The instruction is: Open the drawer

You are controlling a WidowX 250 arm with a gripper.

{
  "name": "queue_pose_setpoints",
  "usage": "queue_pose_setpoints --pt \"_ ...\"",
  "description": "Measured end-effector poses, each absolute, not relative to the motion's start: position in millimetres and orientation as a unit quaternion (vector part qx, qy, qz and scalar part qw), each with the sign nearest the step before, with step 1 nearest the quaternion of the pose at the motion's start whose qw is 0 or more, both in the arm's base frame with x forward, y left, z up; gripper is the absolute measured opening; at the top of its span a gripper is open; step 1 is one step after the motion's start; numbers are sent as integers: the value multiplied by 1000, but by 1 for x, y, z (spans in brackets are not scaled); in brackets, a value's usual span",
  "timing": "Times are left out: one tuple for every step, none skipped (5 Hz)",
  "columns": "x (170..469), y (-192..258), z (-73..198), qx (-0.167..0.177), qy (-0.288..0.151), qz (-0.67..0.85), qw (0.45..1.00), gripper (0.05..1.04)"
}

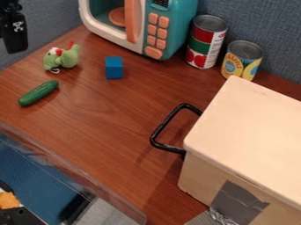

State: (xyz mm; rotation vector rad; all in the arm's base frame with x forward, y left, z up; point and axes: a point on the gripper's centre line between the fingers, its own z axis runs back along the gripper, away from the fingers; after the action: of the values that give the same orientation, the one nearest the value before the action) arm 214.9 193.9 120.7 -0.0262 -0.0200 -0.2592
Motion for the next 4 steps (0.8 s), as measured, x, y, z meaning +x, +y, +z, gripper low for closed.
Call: queue_pose_setpoints --pt "214 190 112 -29 -3 -130 991 1000" --pt "215 139 110 -67 -31 -185 980 1000" --pt "214 95 110 -95 -65 -191 975 1000" --pt "220 70 101 -118 -87 -170 975 1000"
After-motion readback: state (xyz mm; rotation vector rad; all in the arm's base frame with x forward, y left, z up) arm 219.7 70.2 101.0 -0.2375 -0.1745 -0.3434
